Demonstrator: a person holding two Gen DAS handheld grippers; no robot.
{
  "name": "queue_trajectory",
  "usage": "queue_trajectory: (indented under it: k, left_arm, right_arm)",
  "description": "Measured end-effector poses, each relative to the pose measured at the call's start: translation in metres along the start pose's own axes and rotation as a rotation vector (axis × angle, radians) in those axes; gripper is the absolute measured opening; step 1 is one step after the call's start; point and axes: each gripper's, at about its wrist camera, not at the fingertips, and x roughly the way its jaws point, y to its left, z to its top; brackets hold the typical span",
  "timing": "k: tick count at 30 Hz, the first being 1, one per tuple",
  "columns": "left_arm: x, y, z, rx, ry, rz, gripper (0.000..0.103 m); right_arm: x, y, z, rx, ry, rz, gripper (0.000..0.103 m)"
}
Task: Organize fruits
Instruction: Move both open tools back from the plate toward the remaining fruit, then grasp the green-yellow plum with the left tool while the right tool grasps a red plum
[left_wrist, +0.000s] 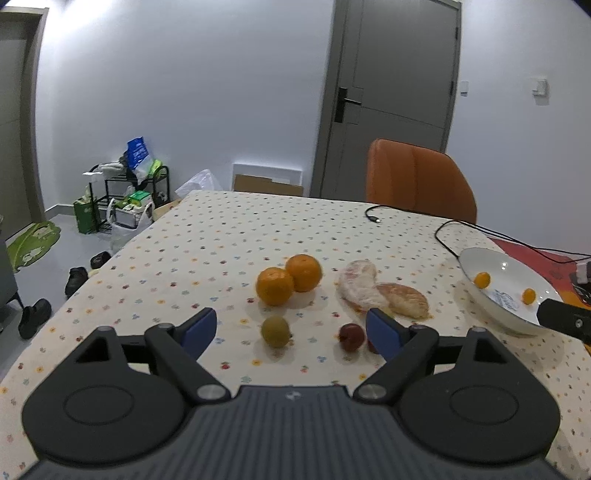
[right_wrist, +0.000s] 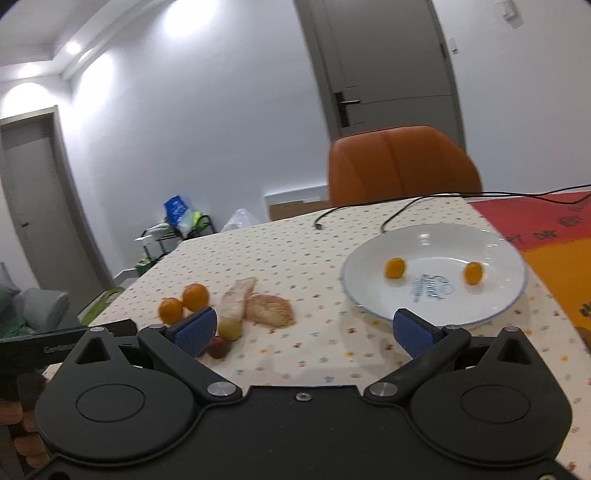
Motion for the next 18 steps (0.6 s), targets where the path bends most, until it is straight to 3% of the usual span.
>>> queue_trajectory:
  k: [2, 12, 14, 18]
  left_arm:
    - [0.001, 0.003, -0.001, -0.005, -0.002, 0.003, 0.086]
    - [0.016, 0.015, -0.008, -0.03, 0.029, 0.002, 0.059]
    - [0.02, 0.017, -0.009, -0.032, 0.037, 0.0, 0.054]
    - [0.026, 0.019, -0.009, -0.036, 0.048, -0.01, 0.047]
  right_arm:
    - [0.004, 0.005, 0.0, -0.013, 0.009, 0.016, 0.103]
    - [0.024, 0.027, -0.001, -0.058, 0.05, 0.054, 0.102]
    - [0.029, 0.032, -0.001, -0.06, 0.058, 0.066, 0.099]
    - [0.04, 0.039, -0.001, -0.068, 0.084, 0.081, 0.083]
